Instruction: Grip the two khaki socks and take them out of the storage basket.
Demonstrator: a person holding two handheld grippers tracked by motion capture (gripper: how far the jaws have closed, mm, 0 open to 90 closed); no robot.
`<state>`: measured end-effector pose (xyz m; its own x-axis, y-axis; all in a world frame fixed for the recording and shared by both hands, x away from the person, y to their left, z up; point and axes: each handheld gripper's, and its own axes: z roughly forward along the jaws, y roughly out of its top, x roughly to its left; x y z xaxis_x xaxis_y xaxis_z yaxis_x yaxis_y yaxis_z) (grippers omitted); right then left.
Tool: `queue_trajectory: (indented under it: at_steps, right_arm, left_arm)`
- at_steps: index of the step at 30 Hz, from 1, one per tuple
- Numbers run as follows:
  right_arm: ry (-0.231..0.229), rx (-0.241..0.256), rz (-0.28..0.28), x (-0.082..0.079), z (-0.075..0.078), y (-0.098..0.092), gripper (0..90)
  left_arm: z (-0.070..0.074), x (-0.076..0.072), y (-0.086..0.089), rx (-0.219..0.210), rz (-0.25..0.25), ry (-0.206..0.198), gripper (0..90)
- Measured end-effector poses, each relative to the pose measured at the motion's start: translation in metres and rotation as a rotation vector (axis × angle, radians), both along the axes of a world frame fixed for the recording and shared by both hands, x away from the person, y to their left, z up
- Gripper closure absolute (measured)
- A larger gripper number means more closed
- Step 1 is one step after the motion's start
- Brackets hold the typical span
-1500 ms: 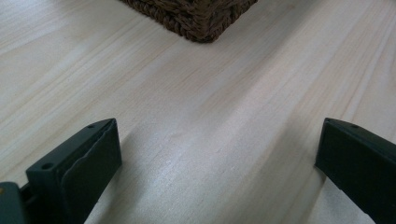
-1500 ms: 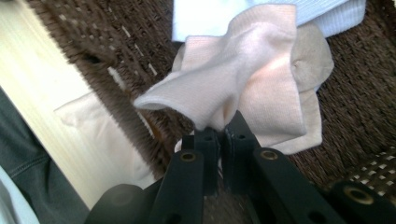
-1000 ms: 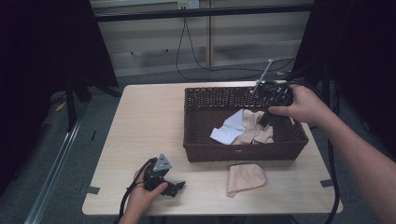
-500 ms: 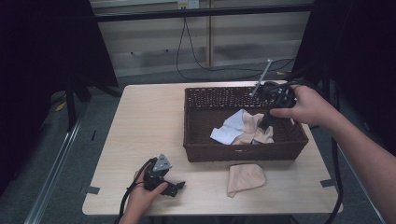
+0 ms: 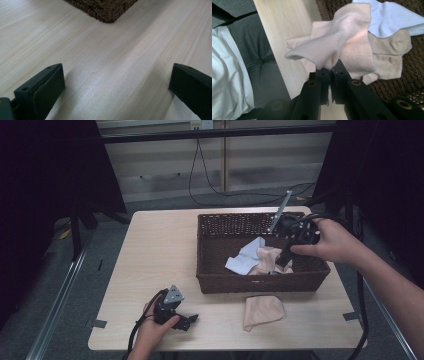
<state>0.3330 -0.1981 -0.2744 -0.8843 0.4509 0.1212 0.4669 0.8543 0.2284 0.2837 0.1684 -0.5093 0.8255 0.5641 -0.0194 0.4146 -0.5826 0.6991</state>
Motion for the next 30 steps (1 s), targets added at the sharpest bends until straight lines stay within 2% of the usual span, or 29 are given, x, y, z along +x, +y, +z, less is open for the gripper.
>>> queue_trajectory:
  at_steps: [3, 11, 16, 17, 22, 30]
  right_arm:
    - [0.002, 0.003, 0.012, -0.004, -0.002, 0.0, 85.9]
    - [0.011, 0.014, 0.036, -0.012, -0.009, 0.002, 85.7]
    - [0.019, 0.023, 0.042, -0.015, -0.02, 0.005, 85.7]
    - [0.025, 0.026, 0.051, -0.017, -0.026, 0.007, 85.6]
    - [0.032, 0.025, 0.082, -0.022, -0.041, 0.014, 85.6]
    - [0.044, 0.022, 0.102, -0.026, -0.058, 0.023, 85.1]
  left_arm:
    - [0.001, 0.0, 0.0, 0.008, 0.002, 0.0, 0.0]
    - [0.0, 0.0, 0.0, -0.005, -0.002, 0.001, 0.0]
    - [0.0, 0.0, 0.0, -0.003, 0.003, -0.003, 0.0]
    - [0.0, 0.0, 0.0, -0.006, 0.002, -0.004, 0.0]
    - [0.0, 0.0, 0.0, -0.002, 0.001, -0.004, 0.0]
    - [0.0, 0.0, 0.0, -0.005, 0.003, 0.001, 0.0]
